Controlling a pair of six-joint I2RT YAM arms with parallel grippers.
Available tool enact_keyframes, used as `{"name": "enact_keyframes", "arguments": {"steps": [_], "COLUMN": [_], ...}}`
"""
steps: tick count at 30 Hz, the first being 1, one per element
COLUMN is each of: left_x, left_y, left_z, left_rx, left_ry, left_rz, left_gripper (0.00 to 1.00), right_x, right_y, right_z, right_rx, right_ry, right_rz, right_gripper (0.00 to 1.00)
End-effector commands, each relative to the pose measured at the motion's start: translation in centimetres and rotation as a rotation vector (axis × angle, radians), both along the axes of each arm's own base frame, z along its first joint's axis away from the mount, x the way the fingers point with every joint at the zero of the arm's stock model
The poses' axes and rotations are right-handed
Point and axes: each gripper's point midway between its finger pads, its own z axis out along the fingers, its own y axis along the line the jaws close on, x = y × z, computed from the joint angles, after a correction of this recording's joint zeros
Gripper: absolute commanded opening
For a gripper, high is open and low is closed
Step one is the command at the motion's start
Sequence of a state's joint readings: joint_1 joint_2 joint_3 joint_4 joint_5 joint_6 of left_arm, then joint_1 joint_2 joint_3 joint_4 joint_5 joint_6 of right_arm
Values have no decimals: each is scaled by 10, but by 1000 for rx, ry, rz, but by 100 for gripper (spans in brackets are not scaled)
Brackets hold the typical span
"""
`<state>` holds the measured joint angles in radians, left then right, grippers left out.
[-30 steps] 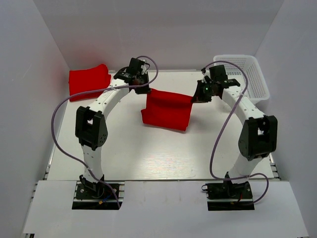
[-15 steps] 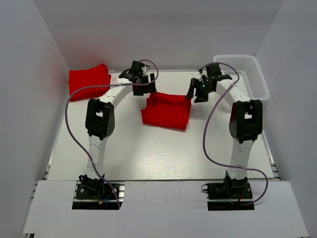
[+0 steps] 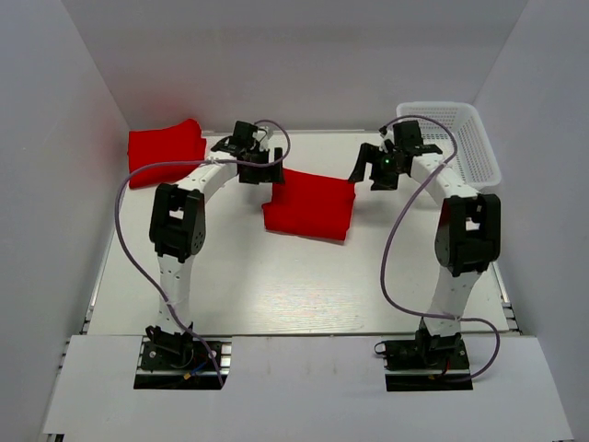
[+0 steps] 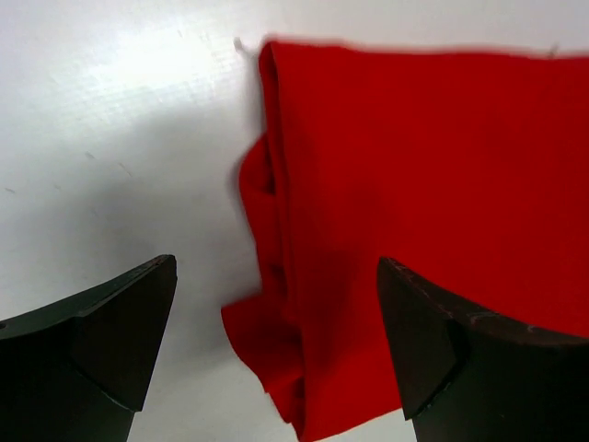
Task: Fold and stack the t-shirts
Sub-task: Fold the long partially folded tshirt into a neat square, then put the neatly folded tshirt into the corner of the board with the left arm
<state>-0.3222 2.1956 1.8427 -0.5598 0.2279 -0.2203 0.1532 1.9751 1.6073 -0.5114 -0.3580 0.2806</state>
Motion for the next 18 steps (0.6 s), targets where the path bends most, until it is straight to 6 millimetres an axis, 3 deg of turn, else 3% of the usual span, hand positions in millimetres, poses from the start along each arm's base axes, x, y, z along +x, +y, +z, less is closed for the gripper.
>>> {"name": "enact_keyframes", "arguments": {"steps": [1, 2, 4, 5, 6, 7, 8, 10, 11, 15, 18], "left_x": [-22, -29, -38, -41, -40, -42, -43, -45, -47, -65, -76], "left_y": [-10, -15, -28, -27, -25, -23, -23, -25, -23, -40, -35], "left_z": [19, 11, 7, -5, -6, -18, -27, -34, -39, -62, -78], "left_rx": [-17, -2, -47, -43, -32, -19, -16, 0, 11, 54, 119], "left_ry": [-37, -31, -25, -6, -8, 13, 27, 33, 37, 70, 100], "left_rz": [-124, -169, -230, -230, -221, -215, -215, -227, -240, -314, -317], "left_gripper": [100, 100, 100, 100, 100, 100, 100, 96, 89, 79, 72], "right_x": [-9, -26, -33, -47, -51, -59, -63, -75, -78, -98, -104], "right_y": [-5, -7, -8, -9, -10, -11, -13, -20, -24, -37, -47], "right_z": [37, 25, 35, 26, 34, 30, 37, 30, 34, 26, 32], "right_rx": [2, -5, -1, -2, -1, -3, -3, -32, -39, -86, -112], "right_ry": [-119, -85, -113, -89, -112, -100, -124, -111, -124, -110, -135], "right_rz": [-13, -13, -19, -15, -14, -13, -17, -40, -52, -95, -139], "right_gripper": [90, 90, 90, 90, 90, 90, 90, 90, 90, 90, 90]}}
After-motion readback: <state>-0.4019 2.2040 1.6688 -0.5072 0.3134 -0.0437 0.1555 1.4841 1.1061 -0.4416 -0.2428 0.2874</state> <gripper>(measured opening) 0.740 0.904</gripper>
